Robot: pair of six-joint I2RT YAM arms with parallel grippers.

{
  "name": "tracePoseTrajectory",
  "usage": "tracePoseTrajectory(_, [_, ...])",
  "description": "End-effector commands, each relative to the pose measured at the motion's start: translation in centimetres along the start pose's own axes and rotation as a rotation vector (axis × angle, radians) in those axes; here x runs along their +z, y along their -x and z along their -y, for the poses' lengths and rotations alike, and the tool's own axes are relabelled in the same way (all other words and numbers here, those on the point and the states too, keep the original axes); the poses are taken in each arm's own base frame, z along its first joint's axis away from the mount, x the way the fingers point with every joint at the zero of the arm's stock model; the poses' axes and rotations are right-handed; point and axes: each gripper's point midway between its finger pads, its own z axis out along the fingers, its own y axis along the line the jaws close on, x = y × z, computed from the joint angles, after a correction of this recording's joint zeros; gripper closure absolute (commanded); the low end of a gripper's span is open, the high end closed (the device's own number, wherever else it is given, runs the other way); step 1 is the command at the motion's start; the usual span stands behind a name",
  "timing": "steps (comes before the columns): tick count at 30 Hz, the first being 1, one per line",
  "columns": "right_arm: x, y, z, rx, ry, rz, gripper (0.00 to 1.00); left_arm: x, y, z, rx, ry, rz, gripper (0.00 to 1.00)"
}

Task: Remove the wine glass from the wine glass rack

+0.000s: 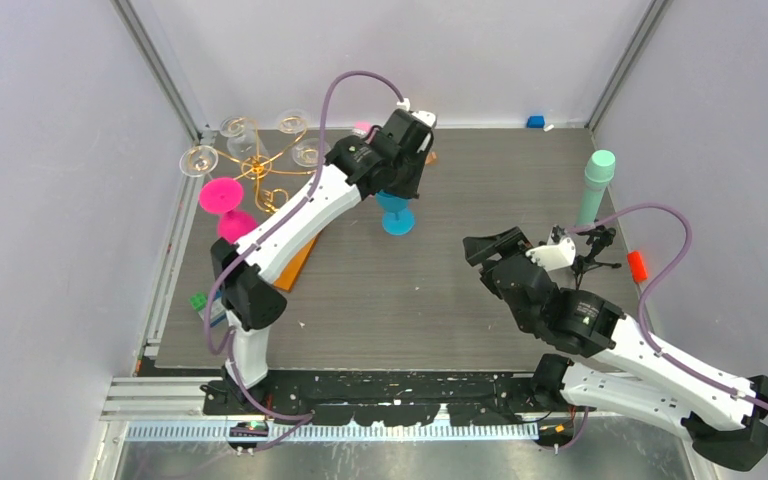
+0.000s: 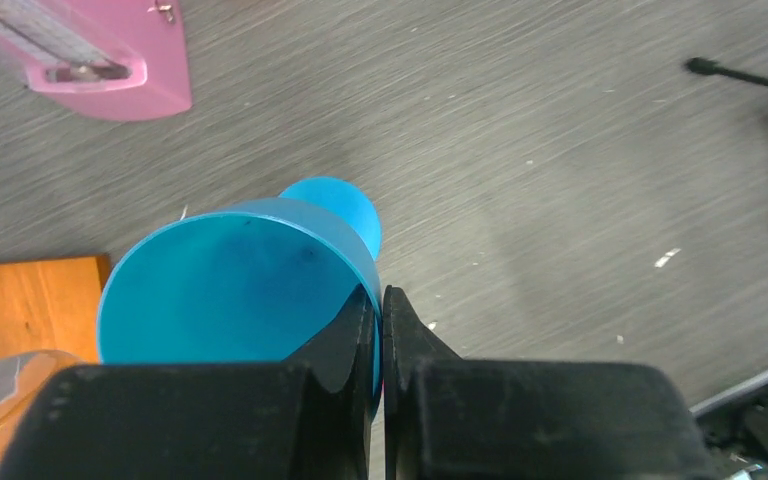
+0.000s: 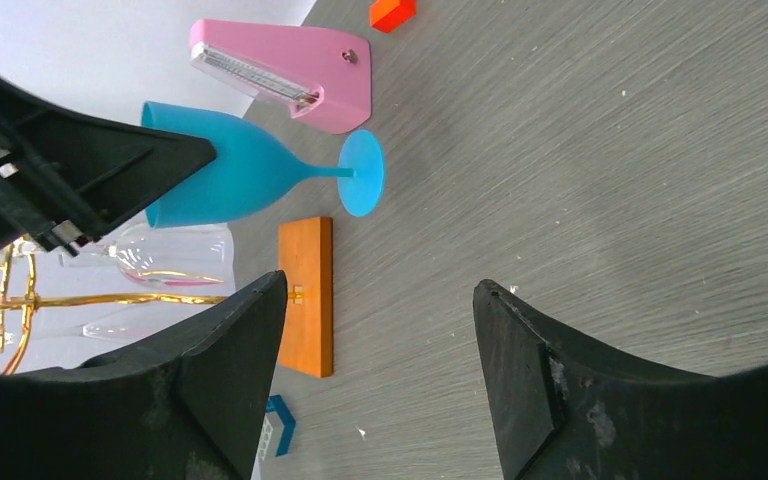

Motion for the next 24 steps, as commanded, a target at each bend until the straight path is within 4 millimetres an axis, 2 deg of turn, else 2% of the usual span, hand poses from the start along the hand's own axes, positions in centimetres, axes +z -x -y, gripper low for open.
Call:
tracePoseTrajectory(1, [-0.2, 1.5, -0.7, 0.029, 0.007, 0.059, 0.27, 0.4, 0.7, -1.3, 0.018, 0.085, 0.033, 1.0])
tracePoseTrajectory(3, [-0.2, 1.2, -0.6, 0.036, 0.005, 0.049, 0.27, 1.6, 0.3, -1.0, 0.007, 0.082, 0.03, 1.0])
tracePoseTrajectory(11, [-0.2, 0.8, 0.0, 0.035, -0.005, 0.026, 0.29, 7.2, -2.1, -1.8, -0.001, 0.162, -0.01, 1.0])
tracePoseTrajectory(21, [-0.5, 0.8, 0.3, 0.043, 0.004, 0.021, 0.29, 11.3, -3.2, -2.5, 0.049, 0.212, -0.027, 1.0])
tracePoseTrajectory(24, [-0.6, 0.9, 0.3, 0.041, 0.003, 0.019, 0.29, 12.1, -3.4, -2.6, 0.066, 0.218, -0.041, 0.93])
